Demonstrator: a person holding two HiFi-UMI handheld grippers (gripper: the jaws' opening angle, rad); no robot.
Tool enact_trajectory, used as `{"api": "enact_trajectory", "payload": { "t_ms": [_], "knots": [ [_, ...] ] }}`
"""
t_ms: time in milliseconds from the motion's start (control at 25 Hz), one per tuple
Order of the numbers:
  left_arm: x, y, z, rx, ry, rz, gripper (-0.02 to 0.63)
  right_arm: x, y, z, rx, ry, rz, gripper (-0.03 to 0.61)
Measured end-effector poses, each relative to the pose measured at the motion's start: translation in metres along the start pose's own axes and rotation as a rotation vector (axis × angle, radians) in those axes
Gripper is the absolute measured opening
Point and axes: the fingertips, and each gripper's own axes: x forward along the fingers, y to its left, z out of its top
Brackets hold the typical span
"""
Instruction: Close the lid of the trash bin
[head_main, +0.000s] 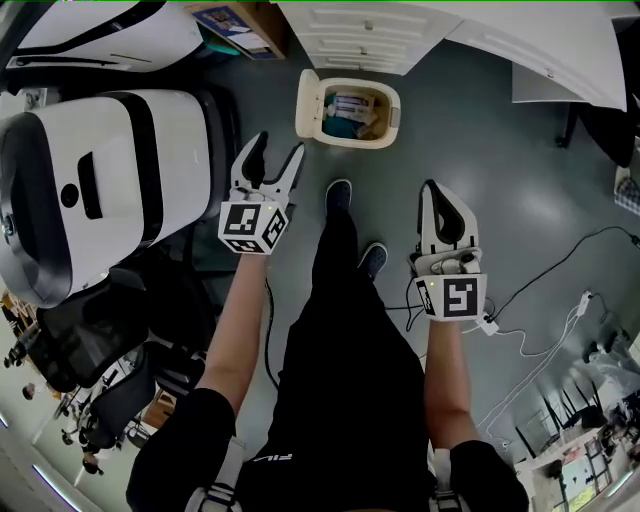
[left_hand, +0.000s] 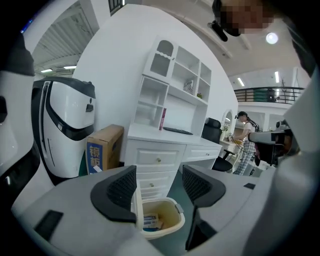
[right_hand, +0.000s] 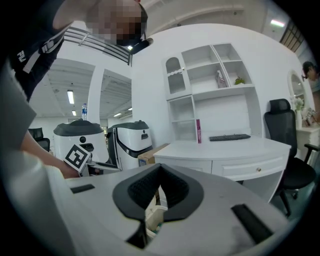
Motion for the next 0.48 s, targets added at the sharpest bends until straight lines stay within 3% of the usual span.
{"api": "enact_trajectory", "payload": {
  "t_ms": [480],
  "knots": [
    [0.077, 0.042, -0.09, 0.028, 0.101, 0.015, 0.296, 0.033, -0.012, -0.075, -0.004, 0.041, 0.005, 0.006]
  ]
}}
